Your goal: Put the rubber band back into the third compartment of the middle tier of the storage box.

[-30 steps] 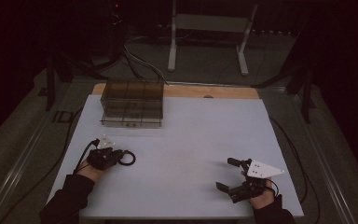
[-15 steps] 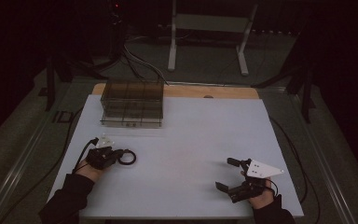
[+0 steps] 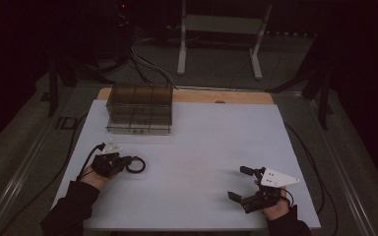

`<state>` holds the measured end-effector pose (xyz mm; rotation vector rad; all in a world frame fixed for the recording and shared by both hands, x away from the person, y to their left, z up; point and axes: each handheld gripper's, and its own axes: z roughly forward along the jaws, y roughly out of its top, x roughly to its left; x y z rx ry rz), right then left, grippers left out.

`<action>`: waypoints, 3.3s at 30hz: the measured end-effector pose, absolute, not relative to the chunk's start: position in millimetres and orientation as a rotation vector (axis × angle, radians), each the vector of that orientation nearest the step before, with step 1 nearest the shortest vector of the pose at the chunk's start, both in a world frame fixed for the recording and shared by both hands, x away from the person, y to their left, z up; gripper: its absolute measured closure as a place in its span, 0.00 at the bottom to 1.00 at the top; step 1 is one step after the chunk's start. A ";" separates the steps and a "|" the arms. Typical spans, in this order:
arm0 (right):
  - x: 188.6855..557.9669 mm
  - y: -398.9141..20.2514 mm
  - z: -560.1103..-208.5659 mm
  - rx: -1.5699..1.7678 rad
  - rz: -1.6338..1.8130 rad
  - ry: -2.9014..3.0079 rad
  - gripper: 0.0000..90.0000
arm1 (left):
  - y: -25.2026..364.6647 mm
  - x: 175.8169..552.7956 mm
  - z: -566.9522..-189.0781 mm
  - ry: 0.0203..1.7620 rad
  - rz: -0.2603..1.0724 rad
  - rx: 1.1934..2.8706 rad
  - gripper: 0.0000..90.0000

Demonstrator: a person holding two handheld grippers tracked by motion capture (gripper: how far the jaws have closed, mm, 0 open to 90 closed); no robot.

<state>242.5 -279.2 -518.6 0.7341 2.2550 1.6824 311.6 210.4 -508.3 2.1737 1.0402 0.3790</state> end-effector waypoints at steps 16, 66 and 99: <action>242.6 -279.3 -518.7 0.737 1.684 2.254 0.00 | 209.9 313.9 -492.9 1.023 0.363 2.162 0.98; 242.9 -279.6 -518.5 0.740 1.695 2.255 0.00 | 187.3 343.7 -448.5 0.928 0.366 2.162 0.98; 243.3 -279.7 -519.0 0.746 1.699 2.256 0.00 | 167.9 371.0 -416.2 0.867 0.381 2.125 0.98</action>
